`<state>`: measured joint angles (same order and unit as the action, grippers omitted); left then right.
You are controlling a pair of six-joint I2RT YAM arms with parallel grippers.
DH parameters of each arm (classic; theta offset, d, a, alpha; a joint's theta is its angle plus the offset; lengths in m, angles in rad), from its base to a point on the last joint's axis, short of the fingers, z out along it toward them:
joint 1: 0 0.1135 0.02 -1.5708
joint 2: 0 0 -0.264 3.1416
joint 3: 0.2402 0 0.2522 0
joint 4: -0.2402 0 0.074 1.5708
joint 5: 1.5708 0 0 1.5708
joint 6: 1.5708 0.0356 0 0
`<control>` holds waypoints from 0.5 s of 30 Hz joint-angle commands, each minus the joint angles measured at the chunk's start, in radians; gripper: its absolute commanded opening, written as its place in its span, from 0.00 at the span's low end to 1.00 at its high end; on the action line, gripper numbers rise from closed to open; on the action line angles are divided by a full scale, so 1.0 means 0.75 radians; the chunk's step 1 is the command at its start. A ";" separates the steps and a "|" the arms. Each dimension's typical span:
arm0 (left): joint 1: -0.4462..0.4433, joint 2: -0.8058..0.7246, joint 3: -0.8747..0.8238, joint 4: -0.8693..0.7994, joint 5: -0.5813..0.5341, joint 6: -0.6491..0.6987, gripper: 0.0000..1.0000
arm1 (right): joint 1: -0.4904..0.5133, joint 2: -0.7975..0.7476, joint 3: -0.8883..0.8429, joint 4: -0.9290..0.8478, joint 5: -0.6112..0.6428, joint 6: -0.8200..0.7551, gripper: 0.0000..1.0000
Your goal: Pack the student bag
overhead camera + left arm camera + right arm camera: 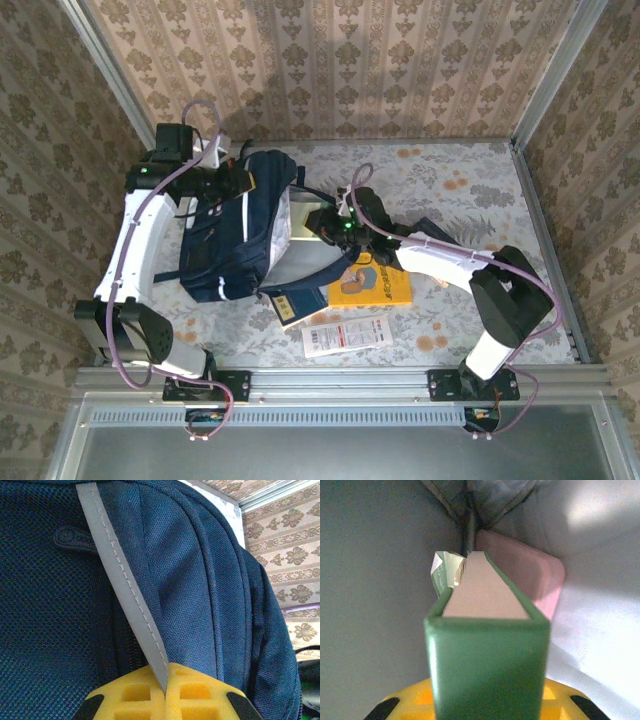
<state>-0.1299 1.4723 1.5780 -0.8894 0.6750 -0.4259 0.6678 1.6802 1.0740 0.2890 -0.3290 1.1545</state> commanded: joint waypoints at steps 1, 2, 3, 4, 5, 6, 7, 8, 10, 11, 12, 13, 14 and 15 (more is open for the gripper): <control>0.005 -0.071 0.052 0.121 0.131 -0.016 0.00 | 0.013 0.050 0.100 0.049 -0.021 0.018 0.00; 0.007 -0.072 0.052 0.122 0.132 -0.016 0.00 | 0.017 0.068 0.117 0.045 -0.015 0.019 0.00; 0.005 -0.071 0.054 0.122 0.138 -0.015 0.00 | 0.021 0.086 0.133 0.038 -0.009 0.019 0.00; 0.005 -0.071 0.054 0.125 0.146 -0.017 0.00 | 0.023 0.105 0.148 0.033 -0.003 0.025 0.00; 0.006 -0.071 0.051 0.132 0.155 -0.021 0.00 | 0.026 0.126 0.162 0.038 -0.001 0.028 0.00; 0.005 -0.071 0.052 0.138 0.163 -0.025 0.00 | 0.031 0.151 0.182 0.041 0.002 0.029 0.00; 0.006 -0.070 0.051 0.144 0.167 -0.027 0.00 | 0.036 0.177 0.204 0.039 0.003 0.033 0.00; 0.005 -0.069 0.053 0.148 0.171 -0.032 0.00 | 0.043 0.211 0.233 0.040 0.005 0.036 0.00; 0.005 -0.065 0.056 0.152 0.177 -0.034 0.00 | 0.057 0.282 0.298 0.036 0.006 0.040 0.00; 0.006 -0.065 0.056 0.158 0.179 -0.038 0.00 | 0.066 0.323 0.334 0.039 0.007 0.044 0.00; 0.006 -0.067 0.056 0.163 0.183 -0.041 0.00 | 0.077 0.360 0.375 0.045 0.007 0.053 0.00; 0.006 -0.066 0.056 0.166 0.188 -0.045 0.00 | 0.084 0.398 0.411 0.054 0.007 0.062 0.00; 0.005 -0.066 0.057 0.171 0.192 -0.046 0.00 | 0.098 0.448 0.459 0.062 0.008 0.063 0.00; 0.007 -0.064 0.058 0.170 0.190 -0.045 0.00 | 0.108 0.499 0.505 0.061 0.012 0.061 0.00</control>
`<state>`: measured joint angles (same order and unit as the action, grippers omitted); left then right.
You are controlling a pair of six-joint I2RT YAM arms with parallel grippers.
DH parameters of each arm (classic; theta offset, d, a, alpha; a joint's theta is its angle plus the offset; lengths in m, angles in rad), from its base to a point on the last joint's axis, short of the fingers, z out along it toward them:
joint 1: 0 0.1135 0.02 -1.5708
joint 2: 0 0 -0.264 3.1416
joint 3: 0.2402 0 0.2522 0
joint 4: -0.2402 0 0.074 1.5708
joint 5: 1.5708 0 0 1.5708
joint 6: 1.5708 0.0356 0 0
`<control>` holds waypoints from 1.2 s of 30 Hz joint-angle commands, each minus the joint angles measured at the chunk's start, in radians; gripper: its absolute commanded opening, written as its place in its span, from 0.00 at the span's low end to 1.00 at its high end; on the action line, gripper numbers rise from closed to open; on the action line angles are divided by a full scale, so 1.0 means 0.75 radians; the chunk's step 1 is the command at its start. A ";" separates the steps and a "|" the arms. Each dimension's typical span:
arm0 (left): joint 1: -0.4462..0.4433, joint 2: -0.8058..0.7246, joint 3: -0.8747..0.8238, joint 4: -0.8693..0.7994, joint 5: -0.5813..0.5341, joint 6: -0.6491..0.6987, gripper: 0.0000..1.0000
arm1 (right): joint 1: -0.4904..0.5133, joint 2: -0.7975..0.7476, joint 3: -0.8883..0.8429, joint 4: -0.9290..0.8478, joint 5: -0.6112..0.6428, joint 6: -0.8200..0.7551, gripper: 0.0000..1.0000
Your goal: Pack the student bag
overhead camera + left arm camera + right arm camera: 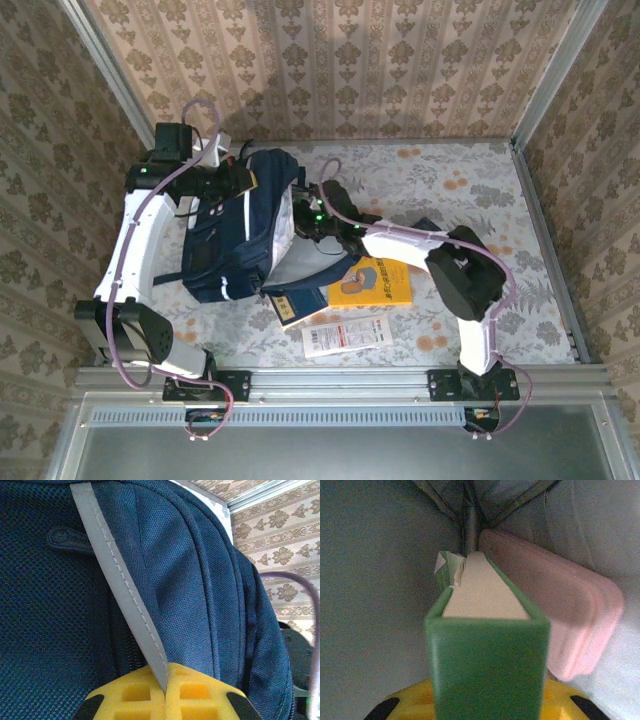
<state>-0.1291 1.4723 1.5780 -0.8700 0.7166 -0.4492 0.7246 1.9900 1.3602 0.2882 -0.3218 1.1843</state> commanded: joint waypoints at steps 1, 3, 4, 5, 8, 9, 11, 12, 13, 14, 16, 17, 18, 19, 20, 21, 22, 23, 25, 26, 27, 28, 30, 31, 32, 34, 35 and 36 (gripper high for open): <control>0.004 -0.064 0.060 0.145 0.135 -0.014 0.00 | 0.043 0.124 0.158 0.072 0.011 0.026 0.00; 0.005 -0.056 0.060 0.146 0.141 -0.013 0.00 | 0.059 0.207 0.224 0.124 0.026 0.042 0.00; 0.005 -0.053 0.058 0.148 0.146 -0.015 0.00 | 0.064 0.236 0.251 0.129 0.036 0.053 0.00; 0.003 -0.049 0.055 0.153 0.151 -0.020 0.00 | 0.068 0.268 0.280 0.142 0.051 0.066 0.00; 0.002 -0.045 0.043 0.172 0.160 -0.029 0.00 | 0.090 0.357 0.376 0.115 0.093 0.092 0.00; -0.001 -0.043 0.040 0.177 0.162 -0.031 0.00 | 0.097 0.382 0.408 0.095 0.105 0.101 0.00; -0.005 -0.039 0.034 0.184 0.165 -0.035 0.00 | 0.113 0.441 0.468 0.052 0.139 0.122 0.00; -0.008 -0.037 0.033 0.186 0.168 -0.037 0.00 | 0.118 0.467 0.504 0.026 0.146 0.120 0.02; -0.010 -0.036 0.030 0.189 0.169 -0.037 0.00 | 0.126 0.498 0.551 -0.018 0.151 0.110 0.04; -0.013 -0.037 0.027 0.192 0.169 -0.039 0.00 | 0.134 0.526 0.602 -0.070 0.155 0.092 0.07; -0.014 -0.036 0.022 0.197 0.171 -0.037 0.00 | 0.151 0.590 0.697 -0.135 0.129 0.043 0.17; -0.013 -0.036 0.019 0.200 0.170 -0.037 0.00 | 0.155 0.621 0.745 -0.167 0.114 0.023 0.26; -0.014 -0.037 0.015 0.201 0.168 -0.037 0.00 | 0.160 0.641 0.773 -0.190 0.103 0.015 0.34; -0.014 -0.037 0.012 0.202 0.164 -0.037 0.00 | 0.160 0.653 0.781 -0.183 0.086 0.016 0.41; -0.012 -0.035 0.006 0.202 0.158 -0.036 0.00 | 0.157 0.650 0.771 -0.156 0.067 0.013 0.48; -0.010 -0.034 0.001 0.201 0.154 -0.036 0.00 | 0.156 0.639 0.752 -0.139 0.061 0.003 0.52; -0.008 -0.034 -0.006 0.205 0.151 -0.039 0.00 | 0.154 0.616 0.721 -0.112 0.060 -0.017 0.57; -0.005 -0.035 -0.017 0.212 0.151 -0.043 0.00 | 0.150 0.584 0.684 -0.073 0.057 -0.042 0.62; -0.002 -0.037 -0.027 0.220 0.150 -0.048 0.00 | 0.146 0.522 0.612 -0.020 0.052 -0.085 0.73; 0.002 -0.036 -0.031 0.221 0.145 -0.051 0.00 | 0.142 0.487 0.580 -0.002 0.055 -0.113 0.77; 0.004 -0.039 -0.032 0.219 0.142 -0.048 0.00 | 0.140 0.454 0.551 0.010 0.056 -0.138 0.81; 0.009 -0.041 -0.032 0.216 0.139 -0.047 0.00 | 0.138 0.419 0.517 0.024 0.058 -0.167 0.84; 0.017 -0.047 -0.035 0.214 0.129 -0.048 0.00 | 0.135 0.349 0.444 0.053 0.074 -0.200 0.90; 0.021 -0.051 -0.038 0.213 0.124 -0.050 0.00 | 0.134 0.322 0.414 0.068 0.080 -0.214 0.92; 0.026 -0.056 -0.043 0.215 0.119 -0.053 0.00 | 0.134 0.293 0.388 0.065 0.090 -0.227 0.94; 0.033 -0.068 -0.051 0.218 0.113 -0.057 0.00 | 0.129 0.249 0.360 0.013 0.114 -0.269 0.96; 0.038 -0.072 -0.057 0.220 0.107 -0.057 0.00 | 0.130 0.229 0.349 -0.020 0.127 -0.292 0.97; 0.043 -0.078 -0.062 0.219 0.101 -0.058 0.00 | 0.127 0.209 0.334 -0.046 0.138 -0.307 0.97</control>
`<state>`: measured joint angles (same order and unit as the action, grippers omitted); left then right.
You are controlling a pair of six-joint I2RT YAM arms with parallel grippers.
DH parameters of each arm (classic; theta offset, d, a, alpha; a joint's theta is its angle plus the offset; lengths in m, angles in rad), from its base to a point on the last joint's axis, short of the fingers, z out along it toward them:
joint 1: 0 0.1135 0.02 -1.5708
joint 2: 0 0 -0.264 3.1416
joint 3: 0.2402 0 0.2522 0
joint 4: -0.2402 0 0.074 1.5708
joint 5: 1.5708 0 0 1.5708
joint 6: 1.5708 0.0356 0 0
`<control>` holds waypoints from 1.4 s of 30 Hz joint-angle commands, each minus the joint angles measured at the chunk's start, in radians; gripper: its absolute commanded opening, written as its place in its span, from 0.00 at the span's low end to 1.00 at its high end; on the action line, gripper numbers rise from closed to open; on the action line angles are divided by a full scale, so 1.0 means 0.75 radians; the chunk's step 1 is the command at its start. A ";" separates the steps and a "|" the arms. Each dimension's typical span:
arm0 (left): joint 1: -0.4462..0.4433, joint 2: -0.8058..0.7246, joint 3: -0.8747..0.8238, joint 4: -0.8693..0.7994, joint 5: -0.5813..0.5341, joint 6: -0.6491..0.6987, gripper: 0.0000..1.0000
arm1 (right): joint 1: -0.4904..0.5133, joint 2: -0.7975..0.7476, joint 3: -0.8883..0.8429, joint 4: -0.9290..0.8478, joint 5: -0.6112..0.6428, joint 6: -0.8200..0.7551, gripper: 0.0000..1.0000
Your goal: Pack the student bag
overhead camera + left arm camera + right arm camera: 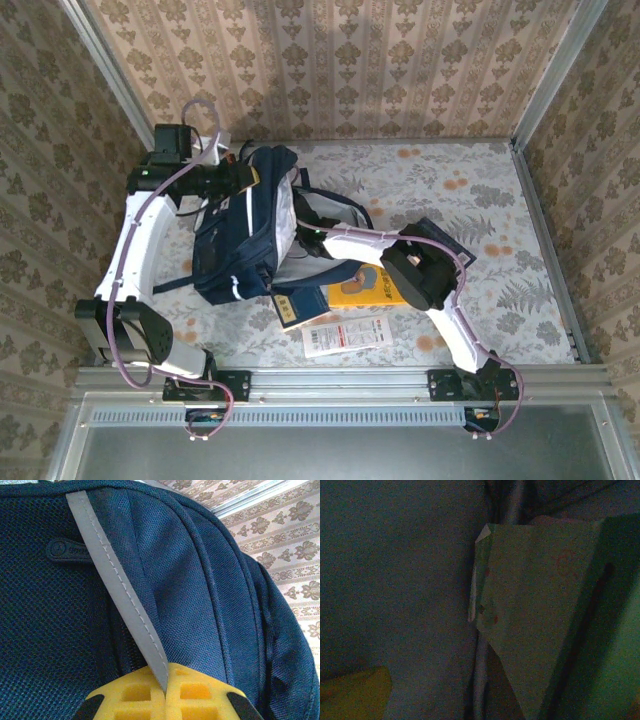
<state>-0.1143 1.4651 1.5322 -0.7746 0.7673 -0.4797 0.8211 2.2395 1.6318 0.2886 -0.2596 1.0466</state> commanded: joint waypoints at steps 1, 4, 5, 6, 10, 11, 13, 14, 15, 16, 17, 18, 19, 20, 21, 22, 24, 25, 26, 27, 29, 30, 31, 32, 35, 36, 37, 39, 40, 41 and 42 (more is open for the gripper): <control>0.026 -0.072 -0.007 0.092 0.030 -0.020 0.00 | -0.003 -0.138 -0.047 -0.048 0.060 -0.127 0.97; 0.040 -0.083 -0.023 0.094 0.017 -0.025 0.00 | -0.022 -0.184 -0.150 0.051 0.044 -0.092 0.97; 0.043 -0.085 -0.024 0.095 0.016 -0.025 0.00 | -0.031 -0.195 -0.183 0.097 0.026 -0.075 0.97; 0.045 -0.087 -0.026 0.093 0.012 -0.025 0.00 | -0.040 -0.204 -0.212 0.140 0.007 -0.058 0.97; 0.056 -0.094 -0.028 0.087 -0.011 -0.028 0.00 | -0.087 -0.253 -0.345 0.344 -0.053 0.006 0.91; 0.058 -0.095 -0.030 0.085 -0.021 -0.029 0.00 | -0.095 -0.272 -0.377 0.395 -0.065 0.011 0.90; 0.065 -0.091 -0.033 0.084 -0.032 -0.037 0.00 | -0.113 -0.308 -0.422 0.441 -0.082 0.008 0.89; 0.073 -0.086 -0.035 0.089 -0.033 -0.045 0.00 | -0.122 -0.332 -0.443 0.442 -0.083 0.001 0.87; 0.079 -0.082 -0.037 0.095 -0.030 -0.055 0.00 | -0.127 -0.357 -0.465 0.430 -0.071 -0.008 0.86; 0.083 -0.075 -0.037 0.107 -0.029 -0.067 0.00 | -0.133 -0.390 -0.495 0.407 -0.036 -0.019 0.85; 0.085 -0.064 -0.033 0.113 -0.030 -0.073 0.00 | -0.136 -0.429 -0.536 0.397 0.004 -0.027 0.85; 0.086 -0.056 -0.029 0.124 -0.033 -0.084 0.00 | -0.136 -0.457 -0.569 0.406 0.029 -0.047 0.85; 0.085 -0.050 -0.030 0.137 -0.032 -0.091 0.00 | -0.137 -0.478 -0.586 0.398 0.033 -0.064 0.85; 0.087 -0.038 -0.029 0.151 -0.031 -0.103 0.00 | -0.142 -0.497 -0.590 0.361 0.037 -0.079 0.85; 0.087 -0.028 -0.030 0.164 -0.033 -0.113 0.00 | -0.144 -0.516 -0.594 0.309 0.052 -0.092 0.86; 0.087 -0.019 -0.030 0.175 -0.040 -0.118 0.00 | -0.146 -0.540 -0.603 0.260 0.077 -0.108 0.86; 0.087 0.005 -0.025 0.189 -0.062 -0.122 0.00 | -0.148 -0.612 -0.638 0.110 0.206 -0.125 0.86; 0.088 0.020 -0.021 0.190 -0.074 -0.118 0.00 | -0.152 -0.646 -0.664 0.075 0.251 -0.132 0.86; 0.087 0.038 -0.018 0.193 -0.089 -0.117 0.00 | -0.155 -0.692 -0.706 0.061 0.300 -0.147 0.85; 0.087 0.056 -0.017 0.203 -0.098 -0.118 0.00 | -0.158 -0.742 -0.746 0.039 0.357 -0.156 0.85; 0.089 0.108 0.004 0.209 -0.115 -0.111 0.00 | -0.166 -0.841 -0.803 -0.023 0.437 -0.189 0.85; 0.090 0.140 0.023 0.209 -0.123 -0.104 0.00 | -0.170 -0.892 -0.828 -0.043 0.458 -0.225 0.85; 0.089 0.171 0.043 0.208 -0.130 -0.095 0.00 | -0.170 -0.937 -0.848 -0.065 0.475 -0.256 0.85; 0.089 0.209 0.072 0.201 -0.138 -0.084 0.00 | -0.171 -0.985 -0.867 -0.091 0.492 -0.289 0.85; 0.089 0.318 0.178 0.164 -0.160 -0.045 0.00 | -0.170 -1.087 -0.895 -0.190 0.480 -0.380 0.84; 0.087 0.353 0.208 0.162 -0.160 -0.040 0.00 | -0.170 -1.116 -0.901 -0.243 0.479 -0.400 0.83; 0.084 0.386 0.238 0.154 -0.178 -0.034 0.01 | -0.170 -1.123 -0.913 -0.274 0.474 -0.415 0.83; 0.072 0.452 0.293 0.124 -0.225 -0.020 0.04 | -0.170 -1.212 -0.958 -0.334 0.465 -0.447 0.82; 0.069 0.473 0.308 0.117 -0.236 -0.017 0.06 | -0.170 -1.235 -0.974 -0.360 0.459 -0.460 0.82; 0.062 0.489 0.315 0.113 -0.246 -0.015 0.11 | -0.170 -1.265 -0.995 -0.387 0.442 -0.486 0.81; 0.055 0.499 0.317 0.108 -0.255 -0.015 0.18 | -0.170 -1.289 -1.010 -0.428 0.428 -0.507 0.80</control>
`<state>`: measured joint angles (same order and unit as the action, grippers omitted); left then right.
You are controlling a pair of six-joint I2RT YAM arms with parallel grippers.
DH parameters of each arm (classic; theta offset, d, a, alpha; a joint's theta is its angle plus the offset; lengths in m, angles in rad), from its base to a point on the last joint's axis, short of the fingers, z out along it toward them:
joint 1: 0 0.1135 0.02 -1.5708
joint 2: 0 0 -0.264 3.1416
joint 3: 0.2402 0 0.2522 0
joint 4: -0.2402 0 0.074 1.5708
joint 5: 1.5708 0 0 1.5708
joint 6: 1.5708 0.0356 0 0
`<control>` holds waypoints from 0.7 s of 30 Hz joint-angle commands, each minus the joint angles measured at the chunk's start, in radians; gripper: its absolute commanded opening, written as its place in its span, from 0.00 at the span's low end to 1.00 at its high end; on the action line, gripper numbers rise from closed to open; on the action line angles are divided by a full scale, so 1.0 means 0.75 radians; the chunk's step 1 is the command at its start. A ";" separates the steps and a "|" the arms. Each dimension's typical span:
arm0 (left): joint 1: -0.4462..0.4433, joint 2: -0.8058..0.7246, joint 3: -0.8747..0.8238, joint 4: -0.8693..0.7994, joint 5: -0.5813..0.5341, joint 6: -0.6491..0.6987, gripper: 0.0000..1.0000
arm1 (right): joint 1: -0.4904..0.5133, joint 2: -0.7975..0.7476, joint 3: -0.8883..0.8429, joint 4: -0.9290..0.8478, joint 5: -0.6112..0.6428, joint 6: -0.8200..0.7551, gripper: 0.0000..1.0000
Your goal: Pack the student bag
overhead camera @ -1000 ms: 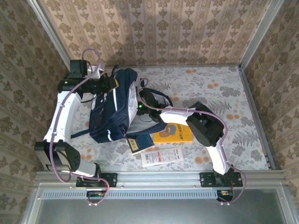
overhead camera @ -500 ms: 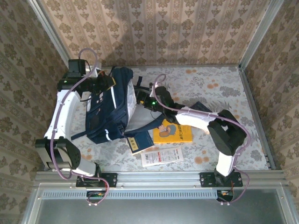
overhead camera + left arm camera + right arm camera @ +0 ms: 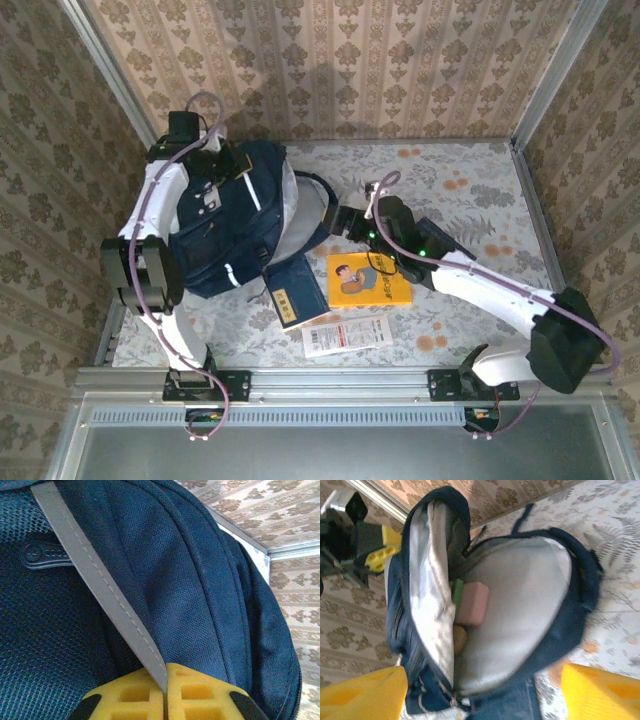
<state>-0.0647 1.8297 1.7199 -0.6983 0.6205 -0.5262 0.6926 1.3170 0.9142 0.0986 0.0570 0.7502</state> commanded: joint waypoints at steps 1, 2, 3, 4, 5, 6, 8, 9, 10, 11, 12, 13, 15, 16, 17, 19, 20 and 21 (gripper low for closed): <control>-0.019 0.013 0.063 0.005 -0.061 0.049 0.22 | 0.002 -0.078 -0.061 -0.218 -0.002 -0.128 0.80; -0.028 0.007 0.051 0.009 -0.062 0.049 0.27 | 0.003 -0.102 -0.070 -0.264 -0.016 -0.151 0.78; -0.036 -0.007 0.030 0.015 -0.047 0.039 0.29 | 0.006 -0.124 -0.083 -0.309 -0.026 -0.169 0.76; -0.036 -0.025 0.005 0.032 -0.013 0.020 0.30 | 0.005 -0.147 -0.097 -0.347 -0.030 -0.182 0.73; -0.037 -0.054 -0.036 0.064 0.018 -0.007 0.30 | 0.007 -0.176 -0.122 -0.382 -0.040 -0.196 0.71; -0.035 -0.097 -0.078 0.088 0.059 -0.022 0.32 | 0.009 -0.203 -0.150 -0.410 -0.054 -0.213 0.68; -0.039 -0.192 -0.169 0.118 0.063 -0.036 0.36 | 0.011 -0.252 -0.200 -0.481 -0.070 -0.221 0.62; -0.042 -0.247 -0.217 0.132 0.067 -0.043 0.37 | 0.013 -0.279 -0.224 -0.513 -0.080 -0.223 0.59; -0.051 -0.295 -0.263 0.138 0.071 -0.044 0.38 | 0.015 -0.299 -0.244 -0.540 -0.096 -0.223 0.58; -0.072 -0.349 -0.316 0.143 0.069 -0.042 0.39 | 0.017 -0.318 -0.266 -0.565 -0.115 -0.220 0.56; -0.109 -0.400 -0.371 0.144 0.062 -0.030 0.39 | 0.017 -0.331 -0.285 -0.587 -0.149 -0.219 0.55; -0.150 -0.439 -0.416 0.135 0.047 -0.014 0.39 | 0.017 -0.336 -0.295 -0.604 -0.177 -0.218 0.54; -0.284 -0.518 -0.534 0.115 0.016 0.042 0.39 | 0.022 -0.333 -0.305 -0.639 -0.248 -0.219 0.53; -0.343 -0.548 -0.586 0.100 -0.023 0.065 0.39 | 0.025 -0.327 -0.301 -0.659 -0.272 -0.219 0.52; -0.410 -0.579 -0.646 0.084 -0.045 0.086 0.38 | 0.029 -0.319 -0.294 -0.685 -0.290 -0.222 0.50; -0.511 -0.629 -0.756 0.072 -0.076 0.102 0.36 | 0.035 -0.307 -0.280 -0.740 -0.299 -0.232 0.43; -0.582 -0.656 -0.818 0.081 -0.116 0.101 0.36 | 0.038 -0.301 -0.279 -0.760 -0.299 -0.235 0.37; -0.634 -0.672 -0.863 0.086 -0.147 0.107 0.36 | 0.040 -0.296 -0.284 -0.765 -0.304 -0.238 0.33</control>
<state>-0.4801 1.3491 1.1587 -0.6014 0.5861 -0.4927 0.7147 1.0847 0.6964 -0.3920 -0.1230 0.5934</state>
